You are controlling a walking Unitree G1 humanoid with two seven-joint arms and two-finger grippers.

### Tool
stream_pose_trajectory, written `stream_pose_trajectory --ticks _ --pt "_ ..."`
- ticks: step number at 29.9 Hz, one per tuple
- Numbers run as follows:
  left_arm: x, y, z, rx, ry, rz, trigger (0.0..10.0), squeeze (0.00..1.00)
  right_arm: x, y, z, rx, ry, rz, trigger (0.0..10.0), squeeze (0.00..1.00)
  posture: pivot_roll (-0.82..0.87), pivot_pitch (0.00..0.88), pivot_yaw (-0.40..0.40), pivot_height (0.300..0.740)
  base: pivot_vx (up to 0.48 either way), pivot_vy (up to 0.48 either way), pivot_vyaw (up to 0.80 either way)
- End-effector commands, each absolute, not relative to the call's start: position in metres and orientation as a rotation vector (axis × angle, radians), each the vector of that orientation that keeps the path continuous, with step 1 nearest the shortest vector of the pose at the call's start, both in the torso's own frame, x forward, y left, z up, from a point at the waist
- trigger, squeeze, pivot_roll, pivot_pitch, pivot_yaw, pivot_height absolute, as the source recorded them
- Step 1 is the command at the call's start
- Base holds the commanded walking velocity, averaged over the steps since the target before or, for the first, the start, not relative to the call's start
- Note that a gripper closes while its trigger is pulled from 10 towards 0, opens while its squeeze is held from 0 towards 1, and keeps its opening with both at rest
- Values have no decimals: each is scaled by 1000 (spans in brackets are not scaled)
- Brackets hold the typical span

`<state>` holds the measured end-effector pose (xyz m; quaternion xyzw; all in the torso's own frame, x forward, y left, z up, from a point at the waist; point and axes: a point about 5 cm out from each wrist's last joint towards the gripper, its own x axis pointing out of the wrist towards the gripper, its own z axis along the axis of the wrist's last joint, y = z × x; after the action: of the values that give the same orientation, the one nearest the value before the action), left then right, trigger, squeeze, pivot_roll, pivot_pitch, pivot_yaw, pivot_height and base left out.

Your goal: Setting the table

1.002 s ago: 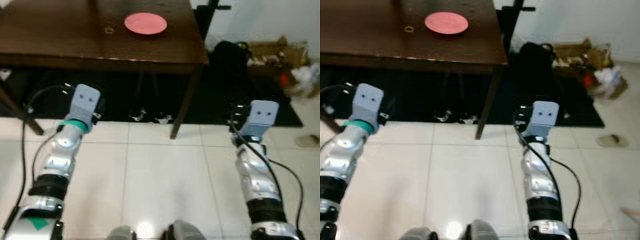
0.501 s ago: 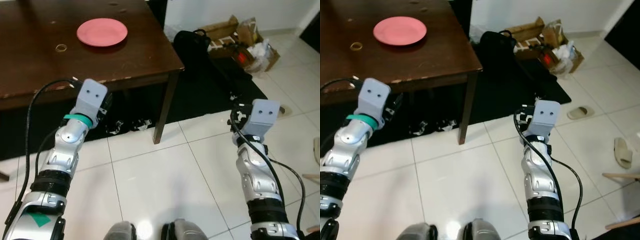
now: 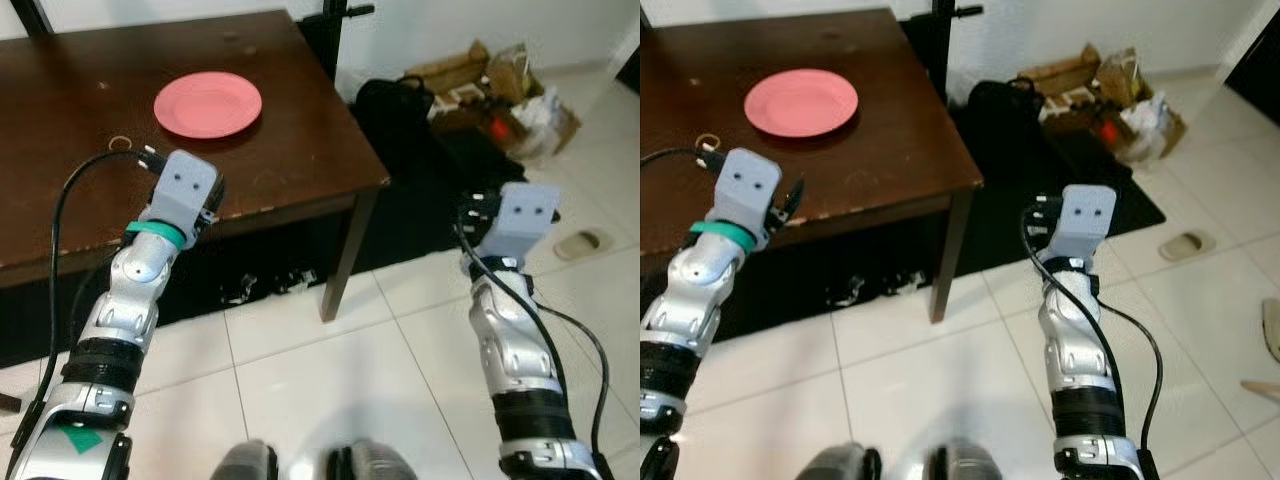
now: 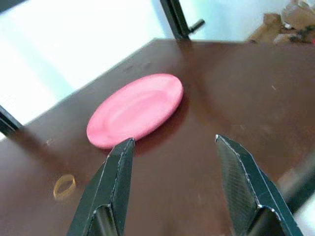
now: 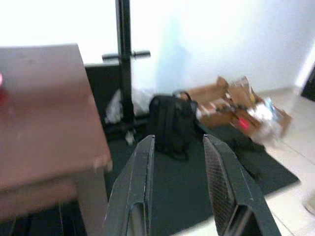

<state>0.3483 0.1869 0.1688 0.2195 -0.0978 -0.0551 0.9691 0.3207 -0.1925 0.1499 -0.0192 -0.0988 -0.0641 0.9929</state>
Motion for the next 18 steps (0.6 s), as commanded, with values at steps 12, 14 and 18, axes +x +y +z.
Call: stream_pose_trajectory --ticks 12,14,18 --pt "347 182 178 414 -244 -78 10000 0 329 -180 167 -20 -244 -73 10000 0 38 0 17 740 460 0 0" --pt "346 182 179 413 -247 -72 10000 0 330 -178 168 -22 -244 -65 10000 0 40 0 17 740 461 0 0" --pt "345 183 180 410 -252 -57 10000 0 330 -176 168 -24 -243 -48 10000 0 43 0 13 740 461 0 0"
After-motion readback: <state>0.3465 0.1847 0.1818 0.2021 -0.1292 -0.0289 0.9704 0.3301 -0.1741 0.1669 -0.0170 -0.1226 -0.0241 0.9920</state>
